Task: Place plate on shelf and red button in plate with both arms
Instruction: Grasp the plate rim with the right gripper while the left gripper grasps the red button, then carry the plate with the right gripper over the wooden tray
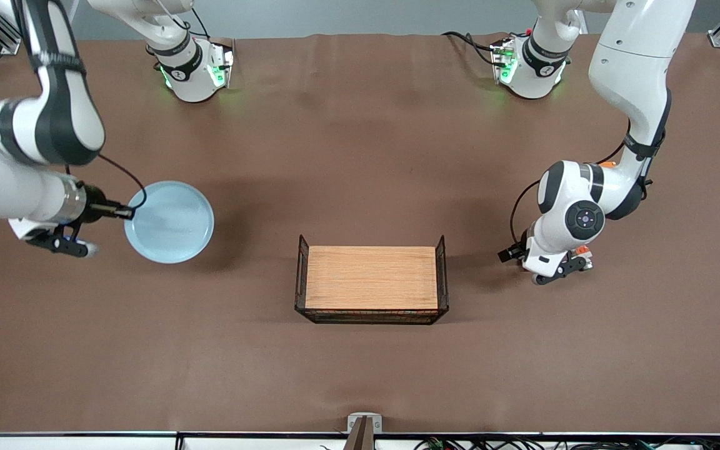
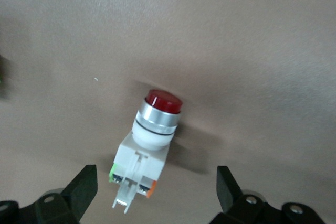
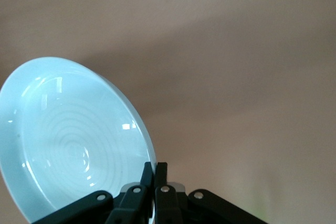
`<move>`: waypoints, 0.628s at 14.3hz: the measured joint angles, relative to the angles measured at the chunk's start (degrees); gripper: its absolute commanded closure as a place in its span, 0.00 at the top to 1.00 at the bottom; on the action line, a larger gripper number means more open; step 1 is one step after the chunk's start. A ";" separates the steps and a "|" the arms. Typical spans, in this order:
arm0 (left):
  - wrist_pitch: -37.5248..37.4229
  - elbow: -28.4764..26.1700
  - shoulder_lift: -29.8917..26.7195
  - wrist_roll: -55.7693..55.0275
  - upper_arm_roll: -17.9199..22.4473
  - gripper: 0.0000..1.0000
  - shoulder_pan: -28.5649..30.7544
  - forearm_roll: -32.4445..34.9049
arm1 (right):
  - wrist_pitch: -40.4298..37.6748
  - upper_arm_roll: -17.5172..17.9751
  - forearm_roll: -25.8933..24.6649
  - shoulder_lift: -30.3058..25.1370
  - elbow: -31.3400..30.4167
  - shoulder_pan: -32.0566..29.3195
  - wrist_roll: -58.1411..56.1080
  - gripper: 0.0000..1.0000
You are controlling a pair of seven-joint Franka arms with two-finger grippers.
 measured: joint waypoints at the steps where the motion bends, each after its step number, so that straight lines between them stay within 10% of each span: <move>1: 0.53 -0.56 -0.02 0.52 0.05 0.97 0.03 0.00 | -1.95 0.06 -0.01 -2.11 -0.04 2.13 3.55 0.00; 9: 0.70 -1.00 -0.40 3.93 0.23 0.90 1.44 0.01 | -10.89 0.36 -0.02 -8.18 4.18 17.54 40.07 0.02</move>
